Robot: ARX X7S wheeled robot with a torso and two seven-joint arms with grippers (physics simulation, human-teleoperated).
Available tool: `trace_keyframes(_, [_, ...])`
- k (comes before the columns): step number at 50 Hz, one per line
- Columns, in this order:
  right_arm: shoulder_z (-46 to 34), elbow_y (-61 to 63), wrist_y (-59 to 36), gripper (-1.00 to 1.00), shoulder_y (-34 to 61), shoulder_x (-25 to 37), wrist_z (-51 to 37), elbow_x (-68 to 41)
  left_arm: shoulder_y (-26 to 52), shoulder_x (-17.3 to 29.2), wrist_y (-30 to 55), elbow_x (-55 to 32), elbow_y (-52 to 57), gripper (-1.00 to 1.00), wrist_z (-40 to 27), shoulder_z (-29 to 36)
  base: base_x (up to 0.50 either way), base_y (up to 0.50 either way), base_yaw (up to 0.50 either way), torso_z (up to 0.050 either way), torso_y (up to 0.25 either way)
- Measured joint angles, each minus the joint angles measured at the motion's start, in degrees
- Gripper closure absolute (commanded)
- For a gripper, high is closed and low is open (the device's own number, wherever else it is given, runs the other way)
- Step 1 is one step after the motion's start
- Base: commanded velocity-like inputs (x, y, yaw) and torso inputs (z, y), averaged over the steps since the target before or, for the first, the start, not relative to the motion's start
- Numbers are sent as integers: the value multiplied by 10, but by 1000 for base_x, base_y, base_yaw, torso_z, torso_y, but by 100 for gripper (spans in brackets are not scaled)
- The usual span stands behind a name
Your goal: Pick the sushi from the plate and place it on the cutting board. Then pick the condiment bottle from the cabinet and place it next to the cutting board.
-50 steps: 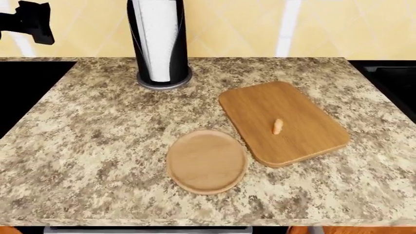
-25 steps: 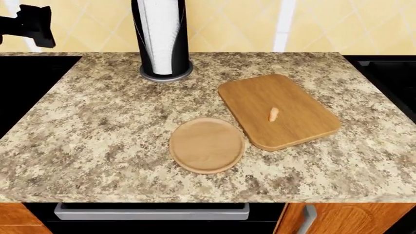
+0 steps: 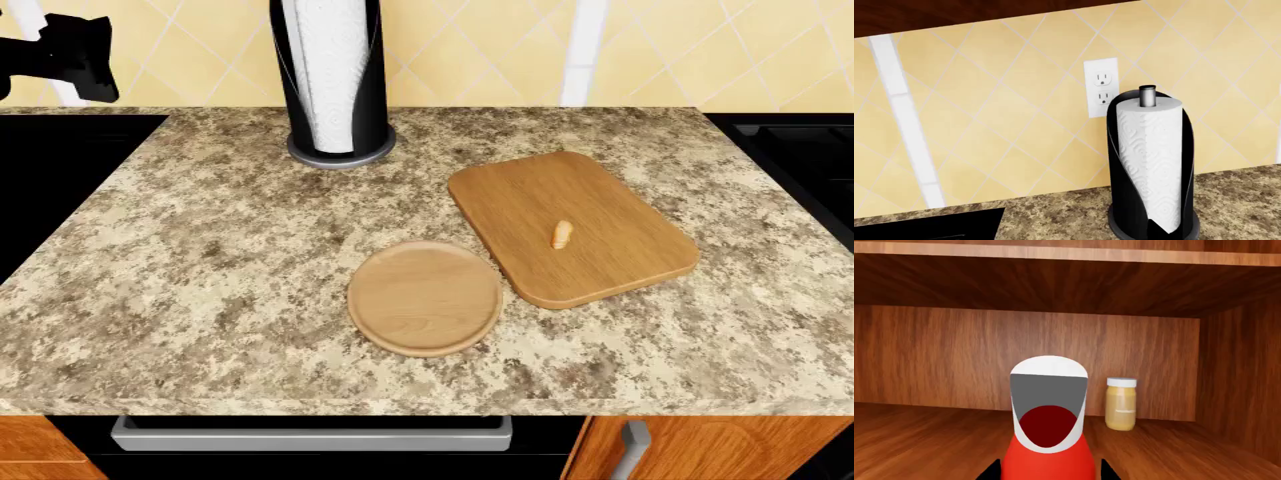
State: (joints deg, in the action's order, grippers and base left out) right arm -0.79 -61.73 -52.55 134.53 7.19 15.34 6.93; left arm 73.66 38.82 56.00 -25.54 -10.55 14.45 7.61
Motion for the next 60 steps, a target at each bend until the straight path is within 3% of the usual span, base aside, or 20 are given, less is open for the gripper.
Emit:
trace_keyframes(7, [-2, 10, -12, 100, -11, 19, 4, 5, -2, 0, 1, -2, 3, -100, -1, -1, 0, 0, 0, 0, 0])
trace_keyframes(42, [-44, 400, -243, 100, -233, 90, 43, 48, -16, -9, -7, -6, 0, -100, -5, -1, 0, 0, 0, 0, 1])
trace_keyframes(60, [-40, 557, -322, 100, -334, 111, 58, 60, -78, -26, 41, -66, 100, -100, -47, -82, 0, 0, 0, 1, 1])
